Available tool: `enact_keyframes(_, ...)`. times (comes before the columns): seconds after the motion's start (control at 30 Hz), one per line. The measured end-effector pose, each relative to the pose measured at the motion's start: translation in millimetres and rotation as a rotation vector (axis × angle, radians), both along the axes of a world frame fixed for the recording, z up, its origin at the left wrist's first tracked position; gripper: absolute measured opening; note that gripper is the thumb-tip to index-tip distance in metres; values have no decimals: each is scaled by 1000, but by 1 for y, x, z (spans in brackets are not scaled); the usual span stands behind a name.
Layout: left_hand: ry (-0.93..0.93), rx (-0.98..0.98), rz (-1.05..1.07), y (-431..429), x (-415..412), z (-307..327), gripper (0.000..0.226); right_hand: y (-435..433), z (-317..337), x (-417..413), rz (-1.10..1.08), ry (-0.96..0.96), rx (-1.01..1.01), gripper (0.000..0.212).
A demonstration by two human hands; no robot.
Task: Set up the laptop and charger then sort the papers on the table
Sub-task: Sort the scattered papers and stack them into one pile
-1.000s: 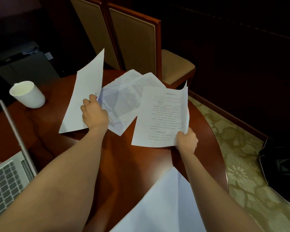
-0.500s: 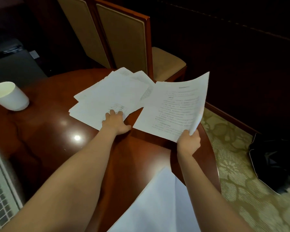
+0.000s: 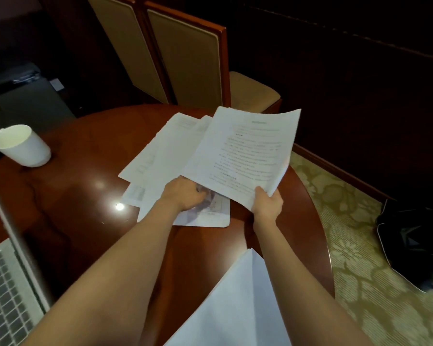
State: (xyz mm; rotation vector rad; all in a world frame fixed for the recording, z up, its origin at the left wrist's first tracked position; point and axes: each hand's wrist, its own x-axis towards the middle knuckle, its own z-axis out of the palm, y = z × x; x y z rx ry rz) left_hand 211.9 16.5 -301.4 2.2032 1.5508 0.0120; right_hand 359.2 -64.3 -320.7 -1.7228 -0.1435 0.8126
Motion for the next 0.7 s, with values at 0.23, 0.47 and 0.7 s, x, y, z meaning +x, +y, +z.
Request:
enact_keyframes(0.23, -2, 17, 522, 47, -57, 5, 35, 11, 4, -20, 438, -127, -318, 6)
enact_keyframes(0.47, 15, 21, 428, 36, -40, -14, 41, 34, 3, -30, 642, -421, -476, 34)
enact_keyframes(0.7, 258, 18, 379, 73, -51, -18, 61, 50, -4, -19, 502, -451, -333, 80)
